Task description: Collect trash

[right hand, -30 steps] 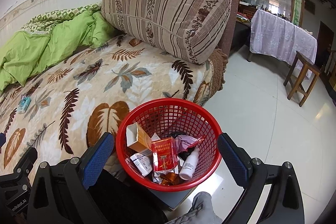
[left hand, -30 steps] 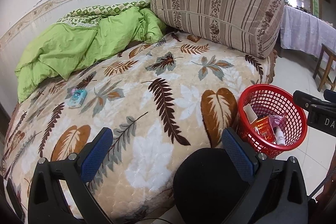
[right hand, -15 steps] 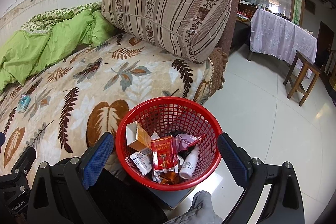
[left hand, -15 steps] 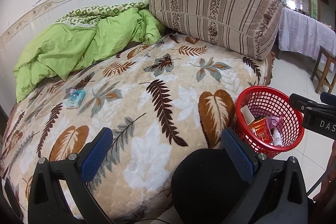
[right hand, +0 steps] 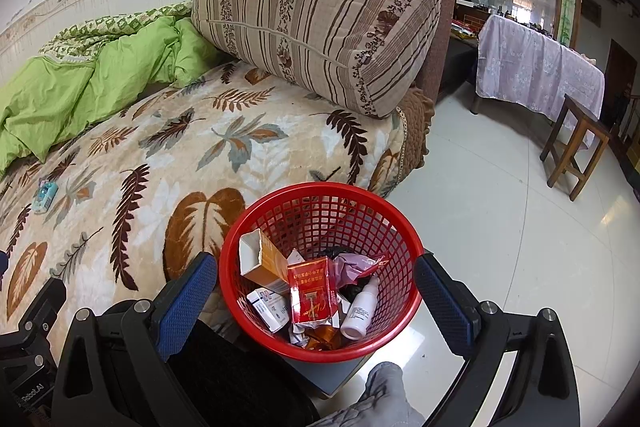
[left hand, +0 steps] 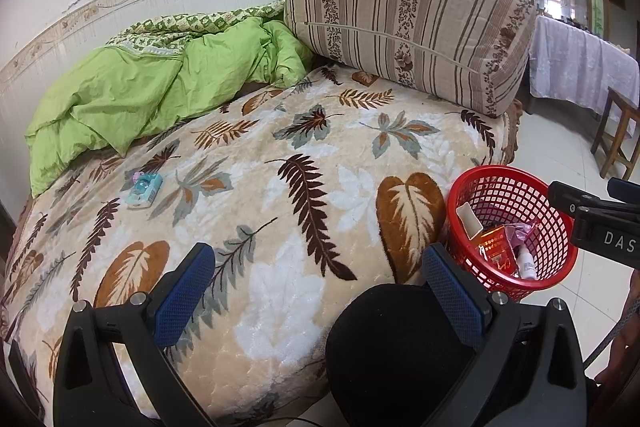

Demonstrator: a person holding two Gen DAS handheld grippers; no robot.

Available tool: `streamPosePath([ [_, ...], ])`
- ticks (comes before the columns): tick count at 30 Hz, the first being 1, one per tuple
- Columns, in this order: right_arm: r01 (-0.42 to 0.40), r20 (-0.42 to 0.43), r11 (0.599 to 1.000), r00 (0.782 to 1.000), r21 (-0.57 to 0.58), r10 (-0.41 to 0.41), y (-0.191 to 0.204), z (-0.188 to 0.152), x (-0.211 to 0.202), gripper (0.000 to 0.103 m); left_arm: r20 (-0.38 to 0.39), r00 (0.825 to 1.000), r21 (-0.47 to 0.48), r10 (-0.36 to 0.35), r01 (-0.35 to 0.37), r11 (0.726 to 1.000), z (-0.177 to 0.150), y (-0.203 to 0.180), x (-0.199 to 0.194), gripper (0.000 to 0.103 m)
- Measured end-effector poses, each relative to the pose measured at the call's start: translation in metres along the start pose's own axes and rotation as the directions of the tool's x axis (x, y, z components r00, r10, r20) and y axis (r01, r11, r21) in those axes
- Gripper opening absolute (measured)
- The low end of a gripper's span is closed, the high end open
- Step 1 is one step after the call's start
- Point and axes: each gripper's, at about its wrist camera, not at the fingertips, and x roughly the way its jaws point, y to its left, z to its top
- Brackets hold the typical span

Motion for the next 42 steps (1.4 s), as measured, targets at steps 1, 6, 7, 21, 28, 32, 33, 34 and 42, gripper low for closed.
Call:
streamPosePath([
  [1,-0.001,0.0,1.0,1.0,0.0,0.001,0.0001,0.0014,0.0003,0.1,0.001,1.0,0.001,0.001,-0.001,1.0,0.0004,-0.0002,-0.0002,0.103],
  [6,-0.001,-0.003,1.0,1.0,0.0,0.001,-0.0008,-0.004,0.001,0.1,0.001,1.0,0.0,-0.001,0.001,1.0,0.0003,-0.0006,-0.0006,0.103],
  [7,-0.001,-0.003,1.0,1.0,0.001,0.001,-0.0008,-0.0023,0.0014,0.1,0.001,1.0,0.0,-0.002,0.002,1.0,0.0006,-0.0007,-0.0005,0.103],
  [21,-0.002,-0.012,1.0,1.0,0.001,0.002,-0.0016,-0.003,0.0038,0.1,0.003,1.0,0.002,0.0,0.0,1.0,0.0029,-0.0045,-0.0017,0.103],
  [28,-0.002,-0.014,1.0,1.0,0.001,0.002,-0.0019,-0.0034,0.0036,0.1,0.003,1.0,0.003,0.001,-0.001,1.0,0.0026,-0.0046,-0.0018,0.103],
  [32,-0.002,-0.015,1.0,1.0,0.001,0.002,-0.002,-0.0027,0.004,0.1,0.003,1.0,0.002,0.001,-0.001,1.0,0.0024,-0.0049,-0.0017,0.103],
  [33,-0.002,-0.015,1.0,1.0,0.001,0.002,-0.002,-0.0028,0.004,0.1,0.003,1.0,0.002,0.002,-0.002,1.0,0.0024,-0.0051,-0.0017,0.103],
  [34,-0.002,-0.015,1.0,1.0,0.001,0.002,-0.002,-0.0027,0.004,0.1,0.003,1.0,0.002,0.003,-0.003,1.0,0.003,-0.0056,-0.0018,0.103],
  [42,-0.002,-0.016,1.0,1.0,0.001,0.002,-0.0017,-0.0023,0.0043,0.1,0.004,1.0,0.001,0.003,-0.003,1.0,0.0023,-0.0055,-0.0019,0.103],
])
